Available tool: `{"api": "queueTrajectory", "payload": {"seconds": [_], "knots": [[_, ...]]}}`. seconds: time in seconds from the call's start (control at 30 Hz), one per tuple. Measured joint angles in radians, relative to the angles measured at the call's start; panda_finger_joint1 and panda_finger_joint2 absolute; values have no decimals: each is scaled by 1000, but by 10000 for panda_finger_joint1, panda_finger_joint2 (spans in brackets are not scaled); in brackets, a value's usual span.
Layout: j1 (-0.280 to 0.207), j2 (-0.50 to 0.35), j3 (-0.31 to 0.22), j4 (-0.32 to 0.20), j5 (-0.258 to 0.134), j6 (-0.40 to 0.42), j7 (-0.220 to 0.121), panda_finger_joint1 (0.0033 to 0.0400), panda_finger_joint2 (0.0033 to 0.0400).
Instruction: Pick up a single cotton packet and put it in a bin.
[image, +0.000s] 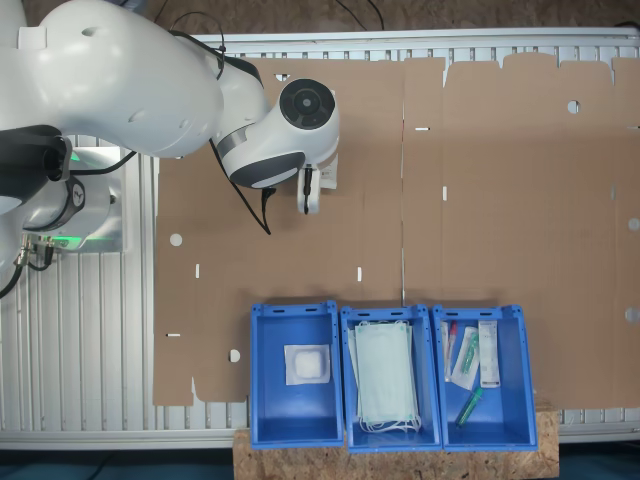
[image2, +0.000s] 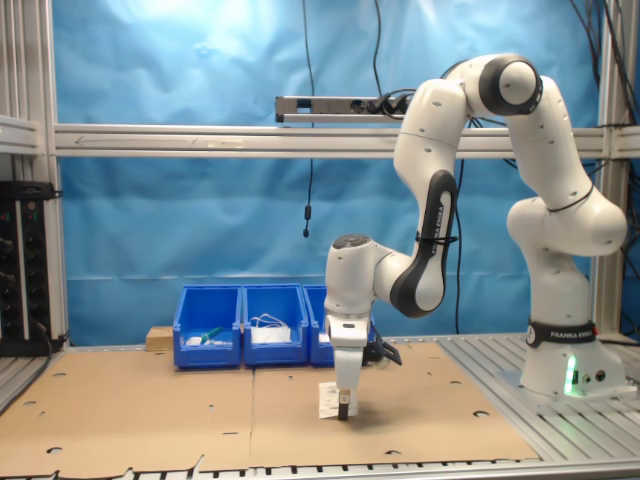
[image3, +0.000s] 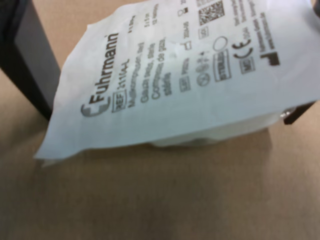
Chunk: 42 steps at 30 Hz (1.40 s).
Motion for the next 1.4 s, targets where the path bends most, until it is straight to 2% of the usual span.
{"api": "queueTrajectory", "payload": {"seconds": [0.27, 0.3, 0.47, 0.5, 0.67, 0.7, 0.97, 1.0, 1.4], "knots": [[0, 3, 0, 0, 0, 2, 0, 400, 400], [0, 3, 0, 0, 0, 2, 0, 352, 352], [0, 5, 0, 0, 0, 2, 0, 352, 352], [0, 6, 0, 0, 0, 2, 0, 189, 189], [0, 7, 0, 0, 0, 2, 0, 189, 189], [0, 7, 0, 0, 0, 2, 0, 89, 89], [0, 8, 0, 0, 0, 2, 0, 89, 89], [0, 8, 0, 0, 0, 2, 0, 48, 48], [0, 8, 0, 0, 0, 2, 0, 48, 48]]}}
